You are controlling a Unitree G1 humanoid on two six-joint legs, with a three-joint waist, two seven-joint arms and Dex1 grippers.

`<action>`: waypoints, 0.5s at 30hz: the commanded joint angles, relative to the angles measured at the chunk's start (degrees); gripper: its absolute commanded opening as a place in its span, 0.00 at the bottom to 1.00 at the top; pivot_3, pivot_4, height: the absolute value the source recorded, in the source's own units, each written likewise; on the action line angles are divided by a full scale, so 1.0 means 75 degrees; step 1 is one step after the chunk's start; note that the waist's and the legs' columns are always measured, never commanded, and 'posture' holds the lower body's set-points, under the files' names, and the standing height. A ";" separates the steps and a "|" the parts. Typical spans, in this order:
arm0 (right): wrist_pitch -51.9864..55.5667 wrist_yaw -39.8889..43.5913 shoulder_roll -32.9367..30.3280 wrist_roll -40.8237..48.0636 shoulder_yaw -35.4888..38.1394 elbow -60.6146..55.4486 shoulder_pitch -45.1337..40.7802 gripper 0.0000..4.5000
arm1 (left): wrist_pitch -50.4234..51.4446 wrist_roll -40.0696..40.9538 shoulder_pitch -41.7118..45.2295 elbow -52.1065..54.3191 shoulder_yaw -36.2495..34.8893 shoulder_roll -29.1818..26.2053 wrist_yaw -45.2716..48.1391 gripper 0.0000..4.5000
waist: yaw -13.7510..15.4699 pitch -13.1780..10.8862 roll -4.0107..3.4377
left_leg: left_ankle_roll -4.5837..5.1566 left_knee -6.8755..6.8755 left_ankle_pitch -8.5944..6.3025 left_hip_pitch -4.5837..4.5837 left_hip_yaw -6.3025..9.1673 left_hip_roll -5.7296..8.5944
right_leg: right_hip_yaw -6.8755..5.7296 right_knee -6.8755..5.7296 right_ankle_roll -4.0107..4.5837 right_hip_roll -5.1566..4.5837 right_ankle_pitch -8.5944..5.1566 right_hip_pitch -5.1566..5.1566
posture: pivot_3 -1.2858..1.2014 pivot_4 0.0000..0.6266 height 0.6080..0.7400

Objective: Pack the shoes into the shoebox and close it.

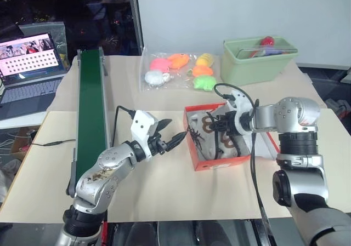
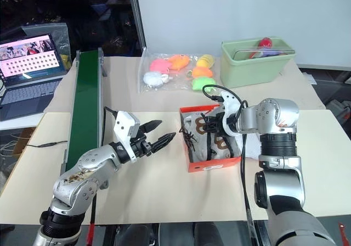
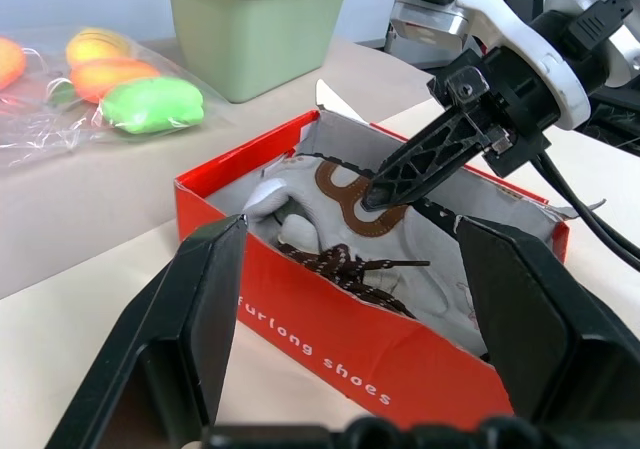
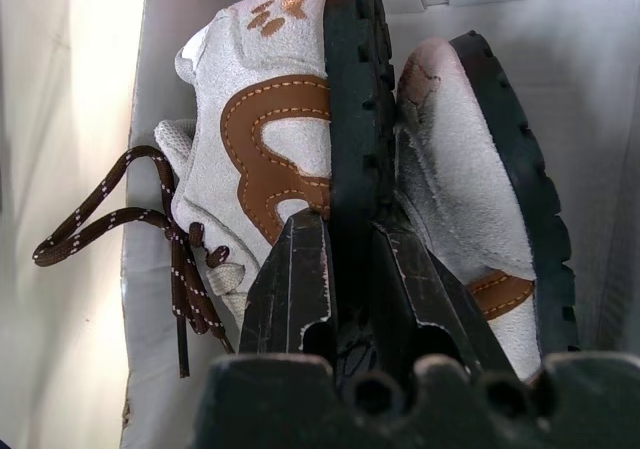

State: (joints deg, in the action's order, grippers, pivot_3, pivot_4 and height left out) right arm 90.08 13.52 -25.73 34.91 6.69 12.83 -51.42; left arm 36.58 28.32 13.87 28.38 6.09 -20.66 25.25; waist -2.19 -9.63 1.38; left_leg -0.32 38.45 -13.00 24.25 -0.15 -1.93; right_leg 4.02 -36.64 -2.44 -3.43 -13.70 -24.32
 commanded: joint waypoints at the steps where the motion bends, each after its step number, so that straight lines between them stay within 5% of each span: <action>1: -0.0103 0.0109 -0.0016 -0.0207 -0.0205 -0.0372 0.0114 0.07 | -0.0033 0.0010 0.0160 0.0276 -0.0089 0.0005 0.0000 0.79 | -0.0002 0.0000 0.0000 | 0.0000 0.0001 0.0000 0.0000 0.0000 0.0000 | 0.0000 -0.0001 0.0000 0.0000 0.0000 0.0000 | 0.52 0.24 0.92; 15: -0.0987 0.0508 0.0239 -0.0988 -0.1233 -0.0206 0.0304 0.07 | -0.0078 -0.0011 0.0117 0.0240 0.0016 -0.0095 0.0201 0.79 | -0.0057 0.0009 0.0004 | 0.0000 0.0002 0.0000 -0.0028 0.0000 -0.0002 | 0.0001 -0.0008 0.0000 0.0002 0.0000 0.0021 | 0.52 0.24 0.92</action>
State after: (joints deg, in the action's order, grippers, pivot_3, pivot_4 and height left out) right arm 83.86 17.61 -24.19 29.61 -1.45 9.93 -49.24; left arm 36.70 28.32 14.06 28.38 6.21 -21.29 26.16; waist -2.61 -9.56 1.41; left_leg -0.32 38.46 -13.00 24.02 -0.15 -1.94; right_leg 4.04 -36.71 -2.44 -3.41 -13.70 -24.14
